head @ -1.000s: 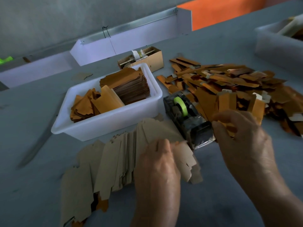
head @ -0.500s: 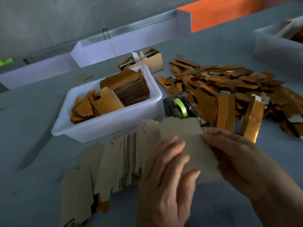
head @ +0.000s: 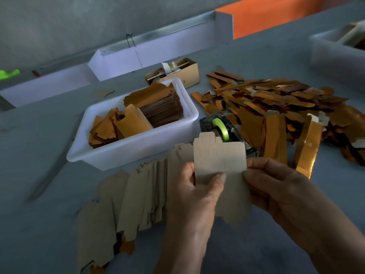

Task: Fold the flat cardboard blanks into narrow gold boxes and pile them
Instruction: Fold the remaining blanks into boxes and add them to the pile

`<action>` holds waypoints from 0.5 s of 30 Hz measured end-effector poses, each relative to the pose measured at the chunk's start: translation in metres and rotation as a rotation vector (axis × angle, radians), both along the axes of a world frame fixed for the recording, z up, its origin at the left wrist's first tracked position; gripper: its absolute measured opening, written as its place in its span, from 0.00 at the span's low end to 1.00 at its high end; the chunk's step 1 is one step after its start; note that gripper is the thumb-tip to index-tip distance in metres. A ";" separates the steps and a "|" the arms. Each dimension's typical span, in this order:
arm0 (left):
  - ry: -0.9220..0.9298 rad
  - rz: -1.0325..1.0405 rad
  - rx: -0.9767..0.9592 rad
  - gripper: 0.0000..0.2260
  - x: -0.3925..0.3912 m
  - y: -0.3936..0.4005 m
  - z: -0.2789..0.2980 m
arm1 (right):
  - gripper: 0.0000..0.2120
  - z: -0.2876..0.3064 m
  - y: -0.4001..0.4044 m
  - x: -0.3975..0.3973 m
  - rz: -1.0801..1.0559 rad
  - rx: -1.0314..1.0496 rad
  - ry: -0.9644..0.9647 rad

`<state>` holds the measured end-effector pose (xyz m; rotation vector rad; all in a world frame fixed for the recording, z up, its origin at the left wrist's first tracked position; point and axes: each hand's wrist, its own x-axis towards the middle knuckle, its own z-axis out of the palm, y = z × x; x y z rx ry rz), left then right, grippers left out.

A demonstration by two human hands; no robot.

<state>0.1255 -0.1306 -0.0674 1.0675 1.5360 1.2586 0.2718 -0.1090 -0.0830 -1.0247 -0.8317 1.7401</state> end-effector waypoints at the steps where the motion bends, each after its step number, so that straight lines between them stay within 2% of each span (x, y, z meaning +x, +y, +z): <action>1: -0.010 0.004 0.006 0.09 0.001 0.001 0.000 | 0.10 0.001 -0.001 0.000 0.002 0.011 -0.021; 7: 0.094 0.037 0.068 0.07 0.005 0.002 -0.003 | 0.03 0.013 -0.008 -0.008 -0.039 0.209 -0.381; 9: 0.108 0.043 0.095 0.06 0.005 0.002 -0.003 | 0.15 0.018 -0.011 -0.012 -0.044 0.287 -0.454; 11: 0.096 0.033 0.095 0.04 0.007 0.000 -0.001 | 0.22 0.021 -0.014 -0.016 -0.040 0.344 -0.468; 15: 0.066 -0.037 0.071 0.05 0.008 -0.004 0.003 | 0.20 0.020 -0.016 -0.020 -0.008 0.349 -0.342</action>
